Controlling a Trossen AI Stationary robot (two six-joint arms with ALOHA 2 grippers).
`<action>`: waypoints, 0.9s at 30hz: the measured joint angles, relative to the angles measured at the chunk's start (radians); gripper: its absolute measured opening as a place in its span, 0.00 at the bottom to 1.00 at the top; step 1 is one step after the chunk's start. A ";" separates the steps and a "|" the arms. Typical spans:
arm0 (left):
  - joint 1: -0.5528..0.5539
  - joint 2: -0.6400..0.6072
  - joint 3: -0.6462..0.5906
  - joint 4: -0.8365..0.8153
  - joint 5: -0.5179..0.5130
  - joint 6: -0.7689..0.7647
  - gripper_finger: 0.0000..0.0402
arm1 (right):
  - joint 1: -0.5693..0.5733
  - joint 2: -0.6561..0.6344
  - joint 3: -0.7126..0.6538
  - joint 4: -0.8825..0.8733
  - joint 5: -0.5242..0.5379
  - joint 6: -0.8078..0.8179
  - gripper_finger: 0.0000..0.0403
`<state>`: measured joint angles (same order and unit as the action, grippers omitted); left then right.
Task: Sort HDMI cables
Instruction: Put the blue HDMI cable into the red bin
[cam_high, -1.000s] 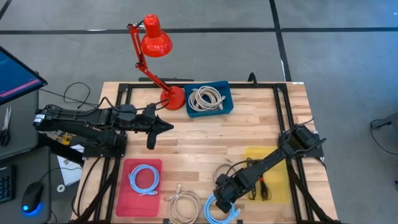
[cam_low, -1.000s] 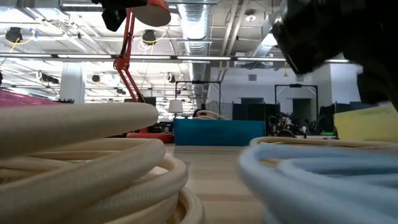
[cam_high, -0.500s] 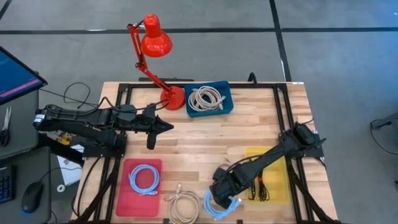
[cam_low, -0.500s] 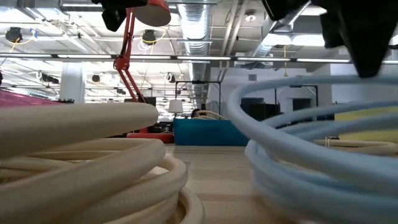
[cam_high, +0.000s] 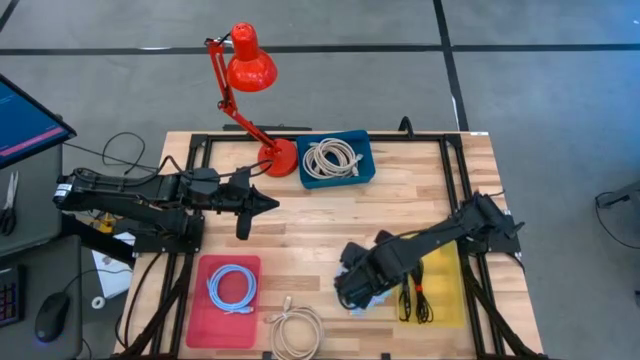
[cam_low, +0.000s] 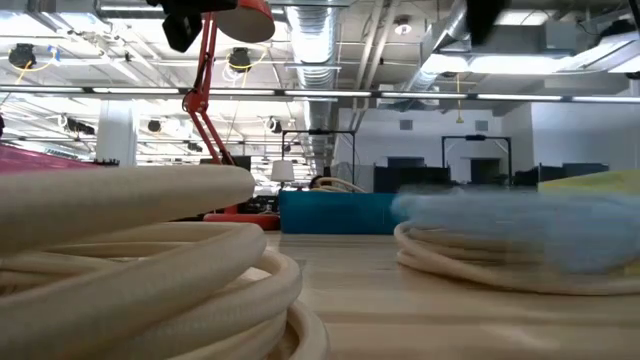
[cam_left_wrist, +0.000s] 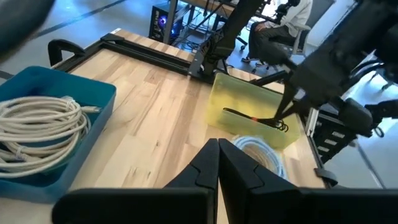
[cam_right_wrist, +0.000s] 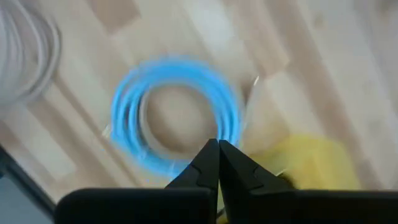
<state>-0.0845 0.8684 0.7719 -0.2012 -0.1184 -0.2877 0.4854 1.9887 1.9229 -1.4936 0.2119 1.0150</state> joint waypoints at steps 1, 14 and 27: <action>0.000 0.000 0.000 0.000 0.000 -0.011 0.02 | -0.005 0.000 0.022 -0.012 0.023 -0.005 0.00; 0.000 0.000 0.000 0.000 0.041 -0.091 0.02 | -0.056 -0.002 0.111 -0.016 -0.077 -0.152 0.00; 0.000 0.000 0.000 0.000 0.041 -0.084 0.02 | -0.017 0.011 -0.029 0.096 -0.159 -0.266 0.20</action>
<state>-0.0845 0.8684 0.7719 -0.2012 -0.0772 -0.3717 0.4679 1.9995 1.8942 -1.3971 0.0528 0.7486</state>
